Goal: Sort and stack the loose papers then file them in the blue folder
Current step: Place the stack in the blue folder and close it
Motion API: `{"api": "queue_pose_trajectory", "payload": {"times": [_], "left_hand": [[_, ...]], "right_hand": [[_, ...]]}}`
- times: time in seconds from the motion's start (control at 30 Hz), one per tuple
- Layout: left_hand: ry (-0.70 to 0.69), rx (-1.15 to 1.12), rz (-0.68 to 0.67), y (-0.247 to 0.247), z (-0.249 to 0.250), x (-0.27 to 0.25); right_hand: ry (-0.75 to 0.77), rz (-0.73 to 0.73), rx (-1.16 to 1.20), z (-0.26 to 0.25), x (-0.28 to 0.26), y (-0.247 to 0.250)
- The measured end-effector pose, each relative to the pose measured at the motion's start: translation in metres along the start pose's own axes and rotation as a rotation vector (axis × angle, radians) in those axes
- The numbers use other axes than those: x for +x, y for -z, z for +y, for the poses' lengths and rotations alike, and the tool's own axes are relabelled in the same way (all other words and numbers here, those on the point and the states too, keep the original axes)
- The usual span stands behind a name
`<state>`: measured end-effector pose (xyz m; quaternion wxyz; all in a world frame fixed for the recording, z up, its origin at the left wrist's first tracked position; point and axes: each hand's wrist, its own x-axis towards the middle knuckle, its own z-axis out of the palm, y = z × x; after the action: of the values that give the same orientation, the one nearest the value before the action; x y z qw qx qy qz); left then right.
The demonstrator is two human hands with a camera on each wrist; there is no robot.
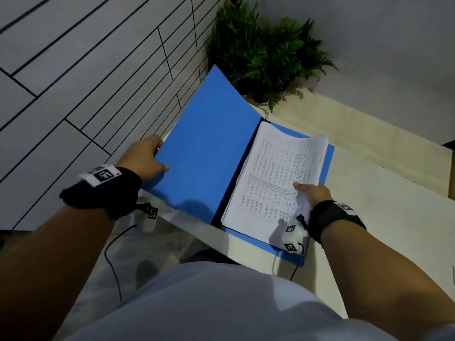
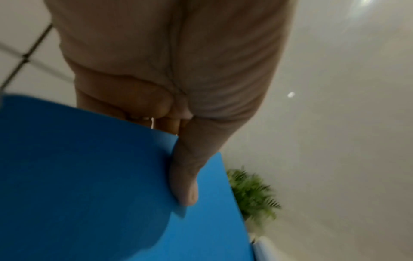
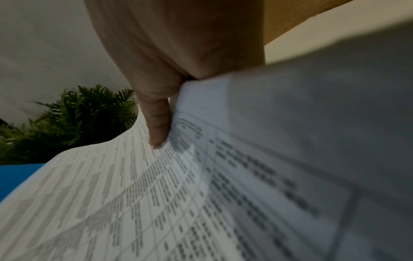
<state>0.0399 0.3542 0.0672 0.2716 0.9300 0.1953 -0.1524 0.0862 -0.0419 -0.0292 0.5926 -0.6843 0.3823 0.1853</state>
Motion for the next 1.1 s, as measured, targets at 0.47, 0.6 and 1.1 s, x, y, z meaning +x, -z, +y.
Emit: {"api": "queue_pose_trajectory", "payload": {"times": [0.47, 0.6, 1.1], "left_hand": [[-0.500, -0.185, -0.530, -0.031, 0.140, -0.081], [-0.302, -0.334, -0.512, -0.067, 0.130, -0.048], [0.110, -0.276, -0.265, -0.143, 0.075, 0.003]], "right_hand": [[0.019, -0.180, 0.042, -0.002, -0.013, 0.030], [-0.017, -0.177, 0.024, -0.009, -0.027, 0.052], [0.039, -0.323, -0.182, 0.005, -0.039, 0.016]]}}
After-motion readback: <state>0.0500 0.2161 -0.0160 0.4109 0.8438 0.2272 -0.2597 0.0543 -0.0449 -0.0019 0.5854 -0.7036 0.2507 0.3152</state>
